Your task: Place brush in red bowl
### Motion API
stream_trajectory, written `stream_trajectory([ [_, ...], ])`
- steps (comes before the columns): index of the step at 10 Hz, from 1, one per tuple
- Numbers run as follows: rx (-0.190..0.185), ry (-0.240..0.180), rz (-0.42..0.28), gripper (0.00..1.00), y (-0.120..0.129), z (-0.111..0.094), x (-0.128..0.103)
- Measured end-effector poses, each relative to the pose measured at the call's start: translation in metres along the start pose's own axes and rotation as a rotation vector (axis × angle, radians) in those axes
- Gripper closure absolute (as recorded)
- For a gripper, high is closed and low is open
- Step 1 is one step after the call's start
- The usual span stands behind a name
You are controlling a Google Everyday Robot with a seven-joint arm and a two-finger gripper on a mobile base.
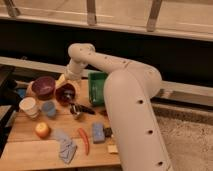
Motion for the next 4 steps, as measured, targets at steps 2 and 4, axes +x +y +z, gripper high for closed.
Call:
stream_trajectory([
  [2, 0.000, -0.078, 0.003, 0.20, 0.004, -0.028, -0.008],
  [4, 0.001, -0.090, 0.005, 0.20, 0.004, -0.033, -0.008],
])
